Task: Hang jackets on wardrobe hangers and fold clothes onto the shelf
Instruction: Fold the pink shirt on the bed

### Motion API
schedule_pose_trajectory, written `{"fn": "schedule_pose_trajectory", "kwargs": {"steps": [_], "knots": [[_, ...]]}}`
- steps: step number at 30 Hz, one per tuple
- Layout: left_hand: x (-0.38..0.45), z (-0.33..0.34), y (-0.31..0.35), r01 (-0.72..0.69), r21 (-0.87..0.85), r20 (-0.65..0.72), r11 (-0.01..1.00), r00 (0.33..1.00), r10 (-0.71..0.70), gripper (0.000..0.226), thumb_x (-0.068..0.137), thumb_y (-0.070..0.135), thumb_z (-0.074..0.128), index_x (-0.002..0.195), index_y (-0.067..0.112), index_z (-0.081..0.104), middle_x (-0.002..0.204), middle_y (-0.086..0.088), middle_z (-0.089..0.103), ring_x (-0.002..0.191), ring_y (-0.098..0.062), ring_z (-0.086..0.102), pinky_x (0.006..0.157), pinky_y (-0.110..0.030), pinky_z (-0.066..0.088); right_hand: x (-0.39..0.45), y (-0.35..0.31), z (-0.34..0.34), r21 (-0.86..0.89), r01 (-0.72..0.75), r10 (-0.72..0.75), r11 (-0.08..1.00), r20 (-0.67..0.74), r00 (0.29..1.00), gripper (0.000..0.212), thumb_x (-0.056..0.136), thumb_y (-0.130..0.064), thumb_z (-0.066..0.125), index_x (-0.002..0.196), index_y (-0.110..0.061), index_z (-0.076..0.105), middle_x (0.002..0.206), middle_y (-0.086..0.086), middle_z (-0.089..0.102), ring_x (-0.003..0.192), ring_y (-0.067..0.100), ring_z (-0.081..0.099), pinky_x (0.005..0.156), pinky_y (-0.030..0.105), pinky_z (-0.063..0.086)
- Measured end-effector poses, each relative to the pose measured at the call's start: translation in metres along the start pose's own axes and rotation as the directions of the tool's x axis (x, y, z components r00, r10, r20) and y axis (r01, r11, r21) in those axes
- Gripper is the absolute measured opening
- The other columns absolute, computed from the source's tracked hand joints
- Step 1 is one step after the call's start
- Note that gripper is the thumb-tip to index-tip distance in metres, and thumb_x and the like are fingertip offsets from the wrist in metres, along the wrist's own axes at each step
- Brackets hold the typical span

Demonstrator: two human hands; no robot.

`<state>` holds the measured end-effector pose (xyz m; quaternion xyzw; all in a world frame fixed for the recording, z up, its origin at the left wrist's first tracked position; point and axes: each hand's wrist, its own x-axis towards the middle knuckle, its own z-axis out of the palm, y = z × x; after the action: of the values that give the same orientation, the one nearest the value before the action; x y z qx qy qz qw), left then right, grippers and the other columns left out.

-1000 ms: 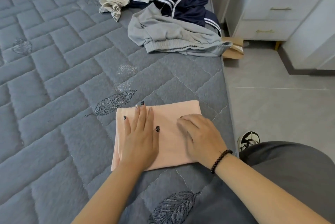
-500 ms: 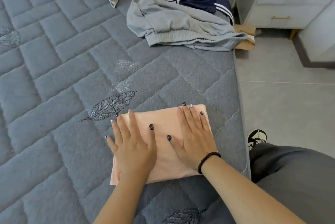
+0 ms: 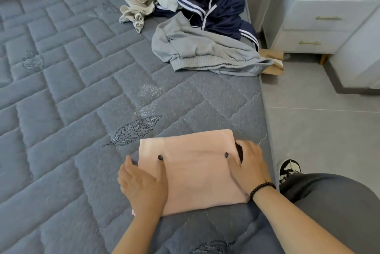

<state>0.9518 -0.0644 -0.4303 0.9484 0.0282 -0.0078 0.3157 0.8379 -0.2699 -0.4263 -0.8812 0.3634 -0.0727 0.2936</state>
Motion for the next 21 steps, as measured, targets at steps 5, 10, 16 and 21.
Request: {"fn": "schedule_pose_trajectory", "kwargs": {"steps": [5,10,16,21], "knots": [[0.010,-0.025,-0.001,0.135,-0.019,0.232,0.991,0.965,-0.127,0.041,0.088,0.051,0.055,0.103,0.014,0.046,0.099,-0.002,0.054,0.085,-0.026,0.051,0.076,-0.036,0.042,-0.004,-0.005,-0.012,0.050,-0.197,0.192,0.979,0.096,0.977,0.012,0.090,-0.034,0.058,0.095,-0.024,0.053,0.087,-0.006,0.058,0.084,0.015,0.056,0.069,0.027,0.043],[0.016,-0.037,0.002,0.031,0.018,0.439,0.999,0.898,-0.036,0.037,0.095,0.046,0.046,0.098,0.010,0.055,0.087,-0.002,0.056,0.085,-0.024,0.050,0.072,-0.033,0.036,-0.005,-0.011,-0.024,0.198,-0.304,0.238,0.932,0.298,0.924,0.025,0.083,-0.034,0.069,0.094,-0.018,0.052,0.088,-0.002,0.059,0.084,0.017,0.057,0.059,0.022,0.037],[-0.012,-0.046,0.007,-0.099,-0.058,0.398,0.993,0.910,0.114,0.028,0.098,0.039,0.042,0.082,0.016,0.044,0.089,-0.007,0.061,0.084,-0.029,0.055,0.070,-0.035,0.042,-0.020,-0.022,-0.056,0.182,-0.194,0.149,0.964,0.233,0.961,0.023,0.088,-0.023,0.062,0.097,-0.002,0.062,0.096,0.012,0.067,0.090,0.028,0.063,0.073,0.032,0.045],[-0.031,-0.052,0.032,-0.142,-0.189,0.364,0.972,0.909,0.203,0.031,0.097,0.043,0.041,0.093,0.015,0.053,0.092,-0.003,0.062,0.090,-0.027,0.059,0.077,-0.038,0.047,-0.034,-0.021,-0.097,0.275,-0.169,0.148,0.947,0.096,0.984,0.015,0.089,-0.020,0.062,0.089,-0.006,0.063,0.084,0.008,0.066,0.077,0.023,0.060,0.063,0.029,0.042]]}}
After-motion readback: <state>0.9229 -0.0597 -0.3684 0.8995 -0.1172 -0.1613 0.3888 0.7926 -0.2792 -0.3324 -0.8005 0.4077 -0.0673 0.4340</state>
